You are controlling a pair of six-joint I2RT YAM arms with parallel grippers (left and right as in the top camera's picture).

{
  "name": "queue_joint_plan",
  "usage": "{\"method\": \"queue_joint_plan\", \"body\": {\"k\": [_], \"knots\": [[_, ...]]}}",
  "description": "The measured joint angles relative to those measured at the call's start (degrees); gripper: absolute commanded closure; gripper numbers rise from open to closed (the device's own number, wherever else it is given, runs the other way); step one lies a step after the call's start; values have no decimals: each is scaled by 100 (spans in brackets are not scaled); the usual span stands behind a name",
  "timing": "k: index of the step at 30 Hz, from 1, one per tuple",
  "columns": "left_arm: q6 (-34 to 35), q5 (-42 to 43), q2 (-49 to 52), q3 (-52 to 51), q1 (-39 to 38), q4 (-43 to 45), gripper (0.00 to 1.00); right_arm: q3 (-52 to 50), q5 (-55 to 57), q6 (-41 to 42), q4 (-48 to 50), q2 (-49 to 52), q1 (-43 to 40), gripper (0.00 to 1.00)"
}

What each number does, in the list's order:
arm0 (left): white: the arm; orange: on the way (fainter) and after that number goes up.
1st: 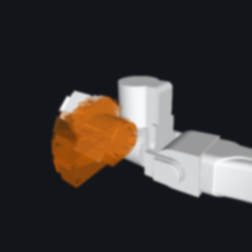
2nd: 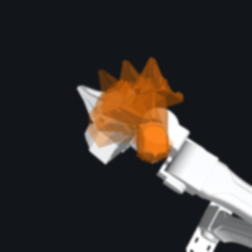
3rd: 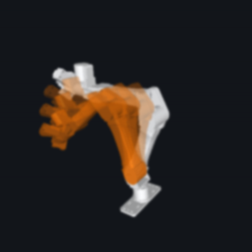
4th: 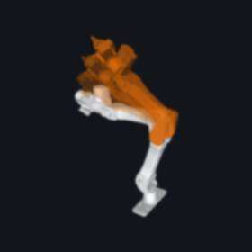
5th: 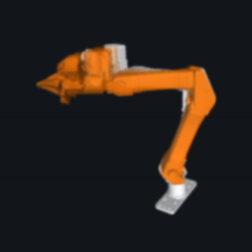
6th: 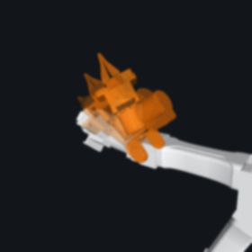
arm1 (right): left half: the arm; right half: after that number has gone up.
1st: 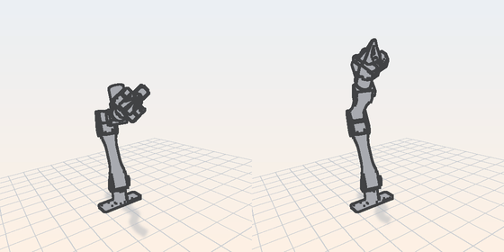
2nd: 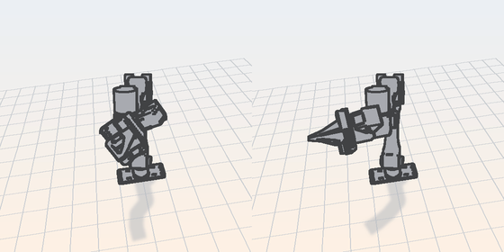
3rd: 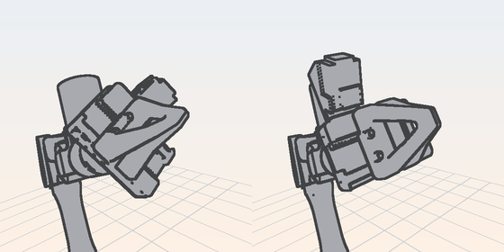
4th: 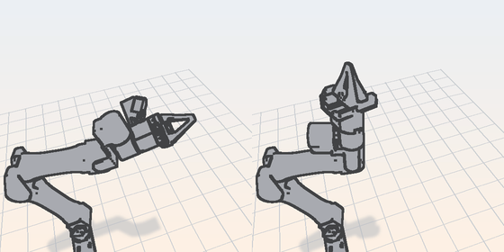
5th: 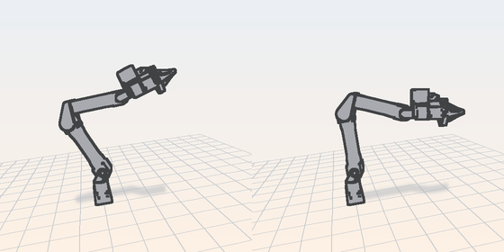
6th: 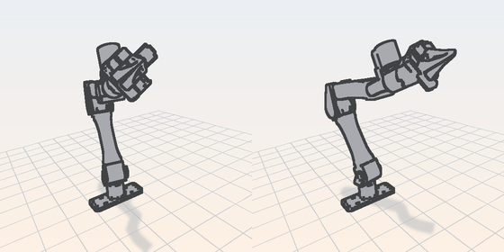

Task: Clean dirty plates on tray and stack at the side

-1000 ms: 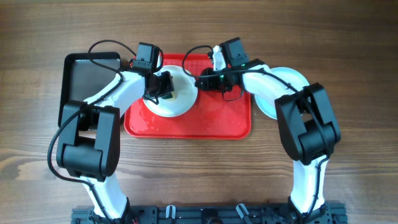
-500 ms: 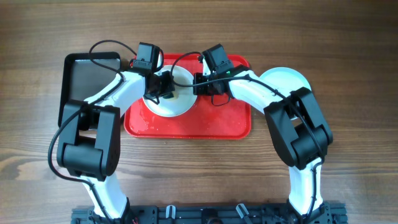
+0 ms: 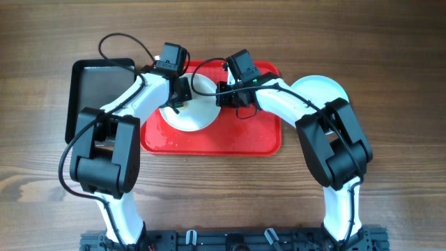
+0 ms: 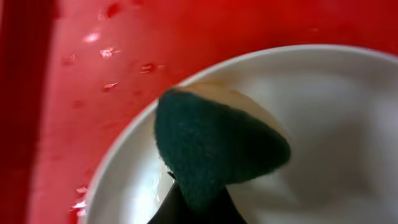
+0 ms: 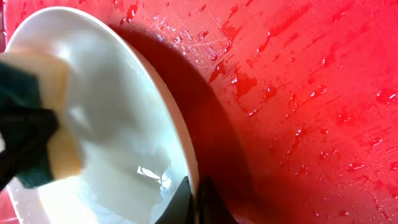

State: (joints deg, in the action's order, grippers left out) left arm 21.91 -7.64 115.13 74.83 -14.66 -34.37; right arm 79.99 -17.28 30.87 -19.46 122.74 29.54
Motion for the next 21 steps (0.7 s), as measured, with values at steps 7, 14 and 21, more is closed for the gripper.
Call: {"method": "queue_joint_plan", "body": {"k": [7,14,21], "knots": [[-2,-125,81,330,92,-1110,96,0,-4,24,-20,0,4,96],[-175,1029,330,1408,393,-2616,96,2,-98,39,-149,-11,7,96],[-284,1687,339,2756,754,-3099,96,2,-372,9,-313,-26,4,96]]}}
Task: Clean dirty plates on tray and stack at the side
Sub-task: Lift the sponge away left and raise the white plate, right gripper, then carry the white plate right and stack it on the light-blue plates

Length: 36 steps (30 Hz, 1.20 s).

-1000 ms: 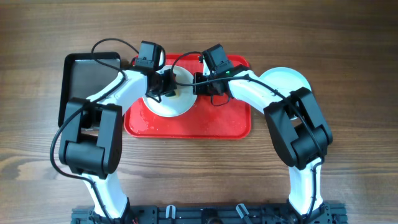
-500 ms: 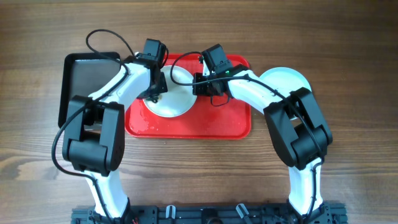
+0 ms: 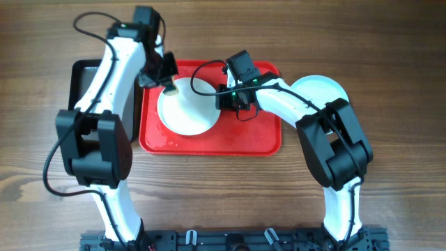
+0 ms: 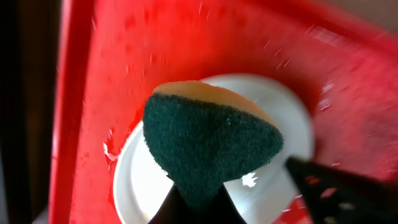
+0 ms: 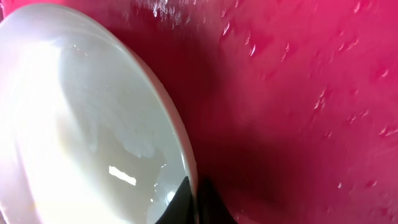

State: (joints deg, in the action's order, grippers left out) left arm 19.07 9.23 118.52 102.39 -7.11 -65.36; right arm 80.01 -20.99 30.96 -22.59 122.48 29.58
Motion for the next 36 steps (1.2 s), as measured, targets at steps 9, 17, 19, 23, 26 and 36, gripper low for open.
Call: {"method": "queue_joint_plan", "body": {"k": [9,17,19,23,26,36], "knots": [[-11,140,0,92,289,-20,96,-76,450,-219,-1132,-568,50,96],[-4,177,0,87,260,15,96,-81,2614,-321,-1860,-1670,415,96],[28,181,2,85,260,22,96,-81,3292,-323,-1974,-1851,557,96],[70,179,13,85,260,22,96,-81,4496,-345,-2146,-2096,872,96],[79,181,55,85,260,22,96,-81,5274,-365,-2262,-2162,1130,96],[96,181,197,85,101,22,96,-81,7514,-385,-2629,-2164,1908,96]]}}
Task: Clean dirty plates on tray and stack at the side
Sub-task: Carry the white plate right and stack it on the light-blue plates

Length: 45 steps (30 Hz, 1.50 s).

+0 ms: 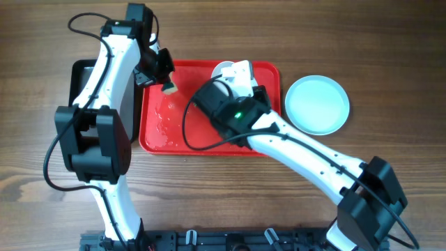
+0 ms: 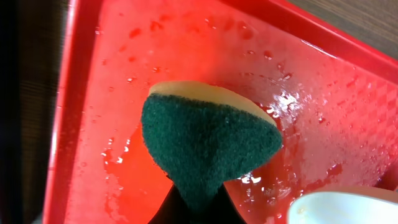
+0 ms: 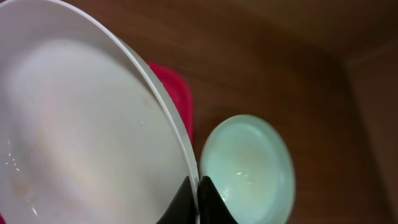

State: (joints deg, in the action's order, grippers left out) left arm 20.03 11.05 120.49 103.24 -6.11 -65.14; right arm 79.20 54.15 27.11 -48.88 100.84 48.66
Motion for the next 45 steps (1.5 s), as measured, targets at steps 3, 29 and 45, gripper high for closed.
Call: {"method": "queue_joint_plan", "body": {"k": [3,29,45], "knots": [[0,0,0,0,-101,0,96,0,592,0,0,0,190,96],[0,2,0,0,-306,68,96,0,3018,-151,-17,0,798,96],[0,2,0,0,-306,68,96,0,-719,483,-428,-4,-11,96]]}}
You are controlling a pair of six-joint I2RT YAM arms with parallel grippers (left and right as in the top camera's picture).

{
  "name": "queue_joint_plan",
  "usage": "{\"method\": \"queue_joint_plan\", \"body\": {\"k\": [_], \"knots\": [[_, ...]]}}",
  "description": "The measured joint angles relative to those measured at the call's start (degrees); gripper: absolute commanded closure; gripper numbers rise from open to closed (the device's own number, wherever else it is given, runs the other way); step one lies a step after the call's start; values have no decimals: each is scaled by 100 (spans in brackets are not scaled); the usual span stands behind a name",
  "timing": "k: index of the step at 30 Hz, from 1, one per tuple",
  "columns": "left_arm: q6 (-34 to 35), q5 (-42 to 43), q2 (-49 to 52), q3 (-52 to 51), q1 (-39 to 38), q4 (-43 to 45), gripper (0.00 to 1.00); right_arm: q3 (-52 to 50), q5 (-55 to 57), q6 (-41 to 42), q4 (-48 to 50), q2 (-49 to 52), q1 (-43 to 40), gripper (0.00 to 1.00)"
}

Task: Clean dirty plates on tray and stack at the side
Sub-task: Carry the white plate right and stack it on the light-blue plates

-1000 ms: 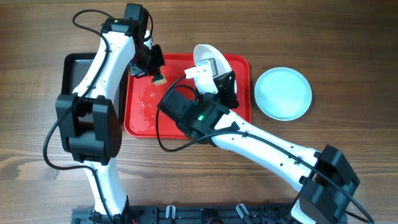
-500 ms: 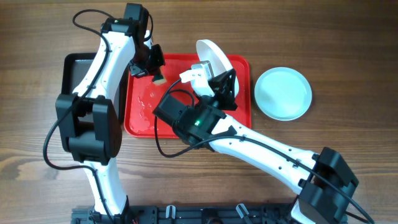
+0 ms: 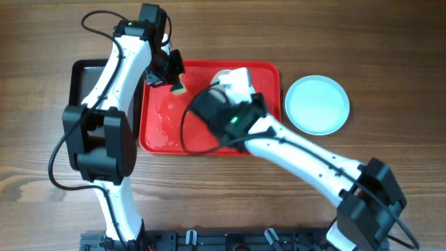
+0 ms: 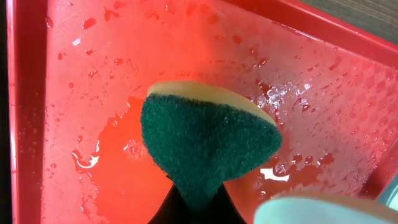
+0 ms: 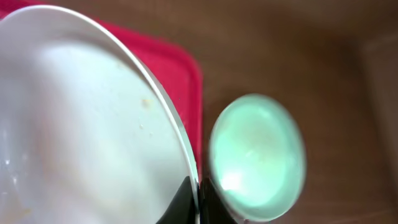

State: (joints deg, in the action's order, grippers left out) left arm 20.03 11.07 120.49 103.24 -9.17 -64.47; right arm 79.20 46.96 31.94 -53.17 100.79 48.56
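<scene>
My right gripper (image 5: 198, 194) is shut on the rim of a white plate (image 5: 81, 124) and holds it up in the air, tilted, with small crumbs and faint smears on its face. Far below it lie the wet red tray (image 3: 164, 129) and a pale plate (image 3: 317, 104) on the table to the tray's right. My left gripper (image 4: 196, 208) is shut on a sponge (image 4: 208, 140), green side toward the camera, just above the tray's far left part. A blurred pale rim (image 4: 323, 211) shows at that view's lower right.
A black tray (image 3: 87, 97) lies left of the red tray. My raised right arm (image 3: 279, 143) crosses over the red tray's middle and right in the overhead view. Water pools on the red tray (image 4: 93, 93). Wooden table (image 3: 390, 63) lies all around.
My left gripper with the sponge has shifted slightly right over the tray's far left. My right gripper still holds the plate aloft, and more of the red tray now shows beneath it.
First the sponge rested on the plate, which stood tilted on the tray with my right gripper on its rim. Then the sponge was off the plate at the tray's far left. Later the plate was high above the tray, where it still hangs.
</scene>
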Motion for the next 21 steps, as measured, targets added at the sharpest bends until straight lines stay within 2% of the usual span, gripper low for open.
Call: {"method": "queue_joint_plan", "body": {"k": [10,21], "knots": [[2,0,0,0,0,0,96,0,-2671,-278,120,-221,-1869,96],[0,0,0,0,0,0,96,-22,-4269,-914,216,-914,-4356,96]]}}
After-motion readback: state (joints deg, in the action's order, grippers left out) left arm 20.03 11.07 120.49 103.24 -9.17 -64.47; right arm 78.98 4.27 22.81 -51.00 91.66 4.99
